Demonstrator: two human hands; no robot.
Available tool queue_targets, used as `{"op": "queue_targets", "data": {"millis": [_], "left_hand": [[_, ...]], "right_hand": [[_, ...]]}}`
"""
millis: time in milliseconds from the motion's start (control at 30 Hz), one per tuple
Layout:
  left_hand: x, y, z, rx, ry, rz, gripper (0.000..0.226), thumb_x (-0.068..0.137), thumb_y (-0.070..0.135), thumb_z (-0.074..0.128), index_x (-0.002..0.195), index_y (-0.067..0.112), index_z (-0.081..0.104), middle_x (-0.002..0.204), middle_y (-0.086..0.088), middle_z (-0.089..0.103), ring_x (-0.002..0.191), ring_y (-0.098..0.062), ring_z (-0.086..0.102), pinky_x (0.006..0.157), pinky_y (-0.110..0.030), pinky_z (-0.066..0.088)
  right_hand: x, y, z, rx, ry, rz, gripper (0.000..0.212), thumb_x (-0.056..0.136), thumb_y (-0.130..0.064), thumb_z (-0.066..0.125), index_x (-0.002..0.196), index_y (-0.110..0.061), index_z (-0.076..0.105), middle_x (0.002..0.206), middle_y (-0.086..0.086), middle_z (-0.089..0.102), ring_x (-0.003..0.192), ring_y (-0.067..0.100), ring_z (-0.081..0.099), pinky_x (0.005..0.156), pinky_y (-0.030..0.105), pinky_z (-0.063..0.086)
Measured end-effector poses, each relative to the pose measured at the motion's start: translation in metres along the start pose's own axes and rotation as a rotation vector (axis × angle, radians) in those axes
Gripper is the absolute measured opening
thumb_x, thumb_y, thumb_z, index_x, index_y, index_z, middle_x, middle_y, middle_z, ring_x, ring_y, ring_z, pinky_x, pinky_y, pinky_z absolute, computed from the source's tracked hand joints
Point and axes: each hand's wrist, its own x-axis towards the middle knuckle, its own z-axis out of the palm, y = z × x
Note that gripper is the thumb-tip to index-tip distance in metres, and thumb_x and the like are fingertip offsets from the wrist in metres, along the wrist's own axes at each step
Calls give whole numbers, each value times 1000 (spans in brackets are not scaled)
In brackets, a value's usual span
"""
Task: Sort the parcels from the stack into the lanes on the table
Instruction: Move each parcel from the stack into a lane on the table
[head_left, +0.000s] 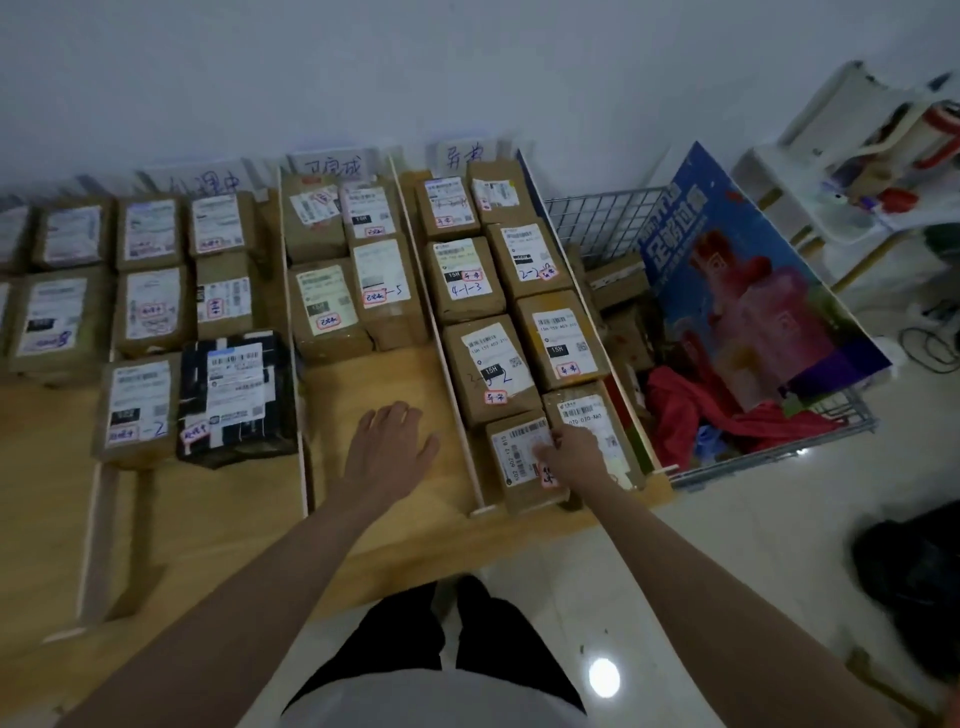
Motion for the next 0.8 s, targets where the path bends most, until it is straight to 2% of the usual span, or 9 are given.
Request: {"op": "queue_targets", "data": {"millis": [67, 200, 300, 433, 567, 700, 800], "left_hand": [[-7, 5, 3, -2, 5, -37, 53, 98, 48, 36, 132, 13, 58, 133, -6, 57, 120, -24, 54, 109, -40, 35], [-20, 12, 8, 24, -12, -104, 53, 99, 48, 37, 136, 14, 55, 139, -5, 53, 125, -23, 51, 110, -39, 32], [-29, 17, 11, 33, -21, -127, 52, 100, 48, 38, 138, 16, 52, 142, -4, 50, 129, -22, 48, 113, -38, 29], [-38, 23, 12, 44, -33, -161, 52, 99, 48, 40, 139, 17, 50, 143, -3, 49, 131, -22, 46, 114, -38, 27], [-44, 23, 11, 58, -40, -180, 52, 98, 49, 42, 137, 16, 52, 141, -4, 51, 130, -22, 47, 115, -40, 29], [-45, 21, 4, 72, -45, -198, 52, 99, 49, 39, 140, 17, 49, 143, -3, 49, 132, -22, 44, 115, -40, 28], [-44, 13, -8, 83, -29, -223, 54, 101, 48, 37, 143, 17, 45, 146, -3, 45, 135, -22, 41, 116, -39, 27]], "right_hand": [[7, 6, 3, -10, -3, -16, 11, 95, -22, 63, 97, -12, 65, 106, 7, 69, 90, 18, 68, 59, 15, 45], [16, 10, 5, -35, 4, -45, 11, 92, -23, 67, 96, -13, 66, 99, 1, 70, 85, 14, 66, 68, 24, 52], [18, 9, 7, -73, 10, -73, 12, 91, -22, 68, 98, -12, 65, 95, -1, 67, 82, 14, 64, 61, 21, 47], [22, 12, 14, -85, 43, -87, 18, 89, -25, 71, 98, -12, 62, 97, 3, 66, 84, 18, 67, 73, 32, 57], [20, 13, 14, -179, 77, -140, 29, 90, -25, 69, 112, -11, 57, 112, 6, 61, 98, 21, 64, 84, 36, 55], [17, 9, 9, -267, 132, -195, 53, 89, -23, 70, 133, -9, 45, 136, 10, 48, 120, 25, 54, 95, 40, 52], [16, -7, 1, -321, 170, -293, 45, 92, -24, 65, 131, -10, 47, 139, 9, 45, 123, 26, 51, 93, 40, 52]]}}
